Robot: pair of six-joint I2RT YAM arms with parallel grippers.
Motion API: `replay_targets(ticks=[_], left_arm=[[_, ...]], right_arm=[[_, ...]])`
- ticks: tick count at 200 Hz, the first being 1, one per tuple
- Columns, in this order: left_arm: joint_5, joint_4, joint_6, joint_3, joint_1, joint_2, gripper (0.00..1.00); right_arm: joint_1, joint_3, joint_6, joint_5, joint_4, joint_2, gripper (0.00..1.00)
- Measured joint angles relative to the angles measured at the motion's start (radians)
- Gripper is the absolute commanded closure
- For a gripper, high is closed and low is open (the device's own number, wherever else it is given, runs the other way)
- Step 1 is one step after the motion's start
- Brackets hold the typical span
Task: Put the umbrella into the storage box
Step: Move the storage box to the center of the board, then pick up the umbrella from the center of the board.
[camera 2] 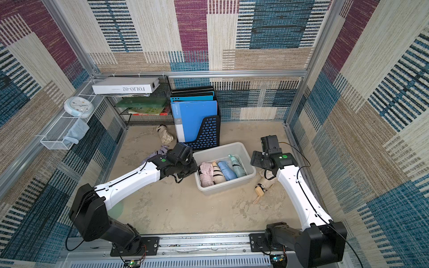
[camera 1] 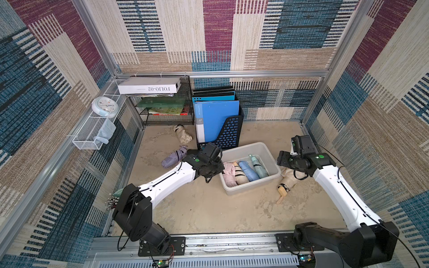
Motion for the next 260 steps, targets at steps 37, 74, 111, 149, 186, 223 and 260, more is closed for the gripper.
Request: replay_targets(ticks=[37,74,111,149,186,223,260], left_arm=[[-0.03,-0.031,0.028,0.0,0.003,-0.039,0.33],[-0.068,-0.023,0.039,0.041,0.009,-0.108,0.17],[-0.09,0.006,0.043,0.049,0.018,-0.156,0.16],[-0.096,0.04,0.046,0.028,0.03,-0.195,0.16],[-0.101,0.054,0.047,-0.005,0.047,-0.229,0.16],[-0.092,0.084,0.058,-0.027,0.057,-0.24,0.17],[-0.068,0.09,0.068,-0.027,0.06,-0.25,0.18]], right_arm=[[-0.067,-0.103,0.045,-0.011,0.035,-0.007,0.19],[-0.13,-0.226,0.091,-0.018,0.092,-0.008,0.16],[-0.159,-0.299,0.122,-0.021,0.165,0.029,0.15],[-0.22,-0.345,0.116,-0.021,0.267,0.104,0.15],[-0.257,-0.364,0.092,-0.037,0.353,0.187,0.18],[-0.274,-0.371,0.089,-0.065,0.413,0.244,0.27],[-0.282,-0.371,0.087,-0.071,0.453,0.261,0.44]])
